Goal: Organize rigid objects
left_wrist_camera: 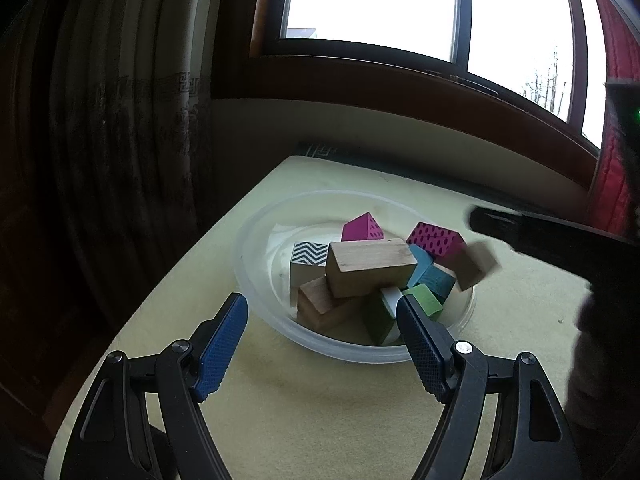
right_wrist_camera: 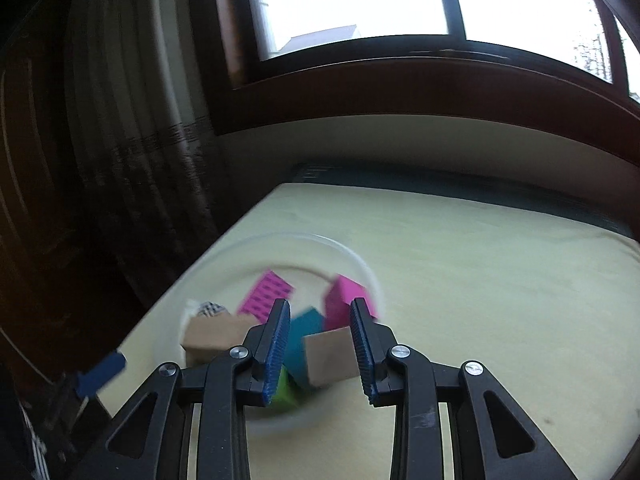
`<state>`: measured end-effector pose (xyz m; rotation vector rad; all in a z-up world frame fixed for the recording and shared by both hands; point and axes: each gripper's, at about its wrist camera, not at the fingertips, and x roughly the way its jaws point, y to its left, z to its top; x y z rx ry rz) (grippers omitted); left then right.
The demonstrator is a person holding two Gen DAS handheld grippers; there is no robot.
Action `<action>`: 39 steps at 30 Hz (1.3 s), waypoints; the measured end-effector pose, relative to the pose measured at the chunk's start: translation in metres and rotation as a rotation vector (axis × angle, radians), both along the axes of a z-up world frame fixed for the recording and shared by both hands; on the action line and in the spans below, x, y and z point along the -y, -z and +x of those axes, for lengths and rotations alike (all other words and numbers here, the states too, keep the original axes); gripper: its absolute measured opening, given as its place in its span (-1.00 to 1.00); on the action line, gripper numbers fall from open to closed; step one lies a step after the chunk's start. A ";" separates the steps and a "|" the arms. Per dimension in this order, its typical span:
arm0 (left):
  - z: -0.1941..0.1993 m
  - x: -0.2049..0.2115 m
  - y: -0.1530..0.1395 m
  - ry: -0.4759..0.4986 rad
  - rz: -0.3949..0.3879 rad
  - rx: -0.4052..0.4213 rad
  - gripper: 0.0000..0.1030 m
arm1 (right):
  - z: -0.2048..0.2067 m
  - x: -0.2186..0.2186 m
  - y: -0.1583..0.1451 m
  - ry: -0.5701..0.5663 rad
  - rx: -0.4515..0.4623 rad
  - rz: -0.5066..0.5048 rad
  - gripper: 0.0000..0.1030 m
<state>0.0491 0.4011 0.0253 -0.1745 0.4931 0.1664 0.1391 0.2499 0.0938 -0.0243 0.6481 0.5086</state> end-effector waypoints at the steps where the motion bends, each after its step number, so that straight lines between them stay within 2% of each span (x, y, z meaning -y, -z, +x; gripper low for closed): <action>1: 0.001 0.000 0.000 0.000 -0.002 -0.003 0.51 | 0.003 -0.005 0.003 -0.016 -0.003 0.004 -0.35; 6: 0.002 0.000 0.002 -0.002 -0.007 -0.008 0.51 | 0.010 0.001 0.014 -0.030 -0.054 0.025 -0.30; 11: 0.004 0.001 0.006 -0.009 -0.008 -0.015 0.53 | -0.001 0.033 0.022 0.022 -0.050 0.027 -0.22; 18: 0.006 0.010 0.010 0.000 0.007 -0.023 0.53 | 0.000 0.051 0.037 0.079 -0.070 -0.033 -0.21; 23: 0.005 0.010 0.010 0.001 0.006 -0.021 0.53 | 0.009 0.030 0.036 0.057 -0.067 -0.056 -0.21; 30: 0.006 0.006 0.009 -0.004 -0.008 -0.019 0.53 | 0.019 -0.012 0.034 0.018 -0.006 -0.131 -0.20; 34: 0.005 0.004 0.008 -0.005 -0.012 -0.018 0.54 | 0.017 -0.009 0.038 0.026 0.004 -0.147 -0.10; 36: 0.005 0.004 0.008 -0.004 -0.012 -0.021 0.63 | 0.014 -0.003 0.038 0.043 0.011 -0.147 -0.05; 38: 0.005 0.005 0.008 -0.002 -0.010 -0.022 0.73 | 0.007 0.011 0.038 0.055 0.016 -0.135 0.11; 39: 0.004 0.006 0.007 -0.005 -0.006 -0.019 0.73 | 0.005 0.017 0.038 0.060 0.018 -0.131 0.30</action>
